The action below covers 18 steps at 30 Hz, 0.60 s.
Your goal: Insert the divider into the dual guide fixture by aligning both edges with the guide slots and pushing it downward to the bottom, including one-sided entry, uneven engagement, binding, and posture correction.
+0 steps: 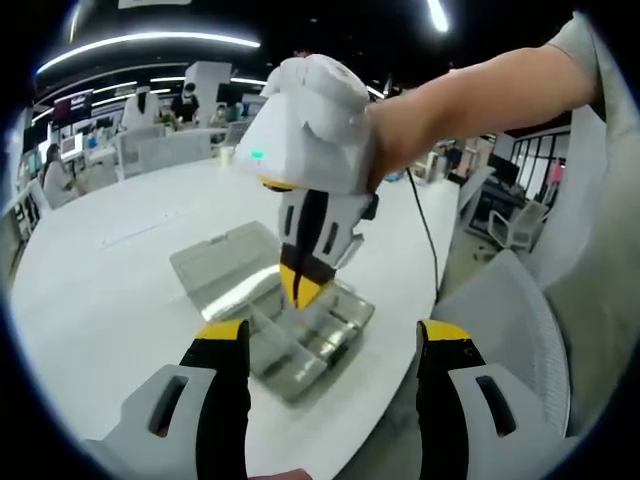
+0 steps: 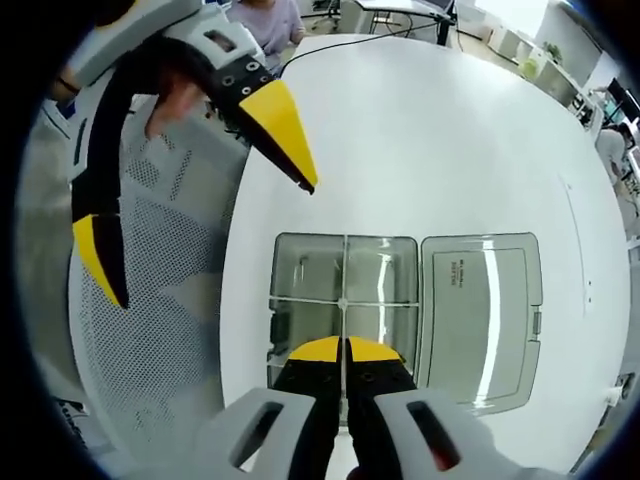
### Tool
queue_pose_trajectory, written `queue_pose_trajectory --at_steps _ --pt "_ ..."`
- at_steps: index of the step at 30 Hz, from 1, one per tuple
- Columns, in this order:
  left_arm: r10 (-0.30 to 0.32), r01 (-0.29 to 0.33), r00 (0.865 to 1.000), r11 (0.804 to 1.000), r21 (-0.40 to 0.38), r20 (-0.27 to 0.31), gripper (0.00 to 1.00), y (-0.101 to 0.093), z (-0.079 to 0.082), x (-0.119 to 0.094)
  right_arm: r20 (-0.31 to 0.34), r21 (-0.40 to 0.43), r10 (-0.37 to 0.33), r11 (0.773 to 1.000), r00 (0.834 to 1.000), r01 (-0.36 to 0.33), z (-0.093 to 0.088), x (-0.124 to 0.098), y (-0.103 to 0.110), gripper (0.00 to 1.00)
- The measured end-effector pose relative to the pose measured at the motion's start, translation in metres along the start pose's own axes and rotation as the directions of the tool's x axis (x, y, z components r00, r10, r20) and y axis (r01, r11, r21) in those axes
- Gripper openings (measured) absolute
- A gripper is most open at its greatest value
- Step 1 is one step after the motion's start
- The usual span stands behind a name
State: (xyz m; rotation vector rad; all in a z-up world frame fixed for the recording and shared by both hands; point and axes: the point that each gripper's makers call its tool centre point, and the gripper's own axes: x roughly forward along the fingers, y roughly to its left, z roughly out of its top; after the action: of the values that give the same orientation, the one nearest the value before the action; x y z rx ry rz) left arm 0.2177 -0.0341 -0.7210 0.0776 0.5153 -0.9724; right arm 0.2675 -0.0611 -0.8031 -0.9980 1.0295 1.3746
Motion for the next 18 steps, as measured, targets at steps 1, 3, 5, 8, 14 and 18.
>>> queue_pose_trajectory --at_steps 1,3,5,8,14,18 --pt "0.001 -0.001 1.0 1.0 0.0 0.0 0.67 0.0006 -0.0002 -0.0002 0.01 0.025 0.003 1.0 1.0 -0.003 -0.0013 0.0012 -0.0008 0.0" --pt "0.001 -0.001 1.0 1.0 0.001 -0.001 0.67 0.0004 0.0001 -0.0006 0.026 0.03 0.007 1.0 1.0 -0.008 -0.0038 0.0029 -0.0027 0.0" --pt "0.001 -0.001 1.0 1.0 0.001 0.0 0.67 -0.0006 0.0008 -0.0009 0.046 0.033 0.009 0.999 0.999 -0.011 -0.0045 0.0039 -0.0037 0.0" --pt "-0.001 0.001 1.0 1.0 0.002 -0.002 0.67 -0.0013 0.0005 -0.0007 0.074 0.05 0.014 0.999 0.997 -0.018 -0.0055 0.0048 -0.0044 0.0" --pt "-0.002 0.002 1.0 1.0 0.003 -0.003 0.67 -0.0011 0.0002 -0.0008 0.098 0.057 0.016 0.998 0.995 -0.021 -0.0041 0.0068 -0.0031 0.0" --pt "0.0 0.0 1.0 1.0 0.002 -0.003 0.67 -0.0006 -0.0001 -0.0019 0.097 0.062 0.018 0.998 0.995 -0.024 -0.0036 0.0086 -0.0029 0.0"
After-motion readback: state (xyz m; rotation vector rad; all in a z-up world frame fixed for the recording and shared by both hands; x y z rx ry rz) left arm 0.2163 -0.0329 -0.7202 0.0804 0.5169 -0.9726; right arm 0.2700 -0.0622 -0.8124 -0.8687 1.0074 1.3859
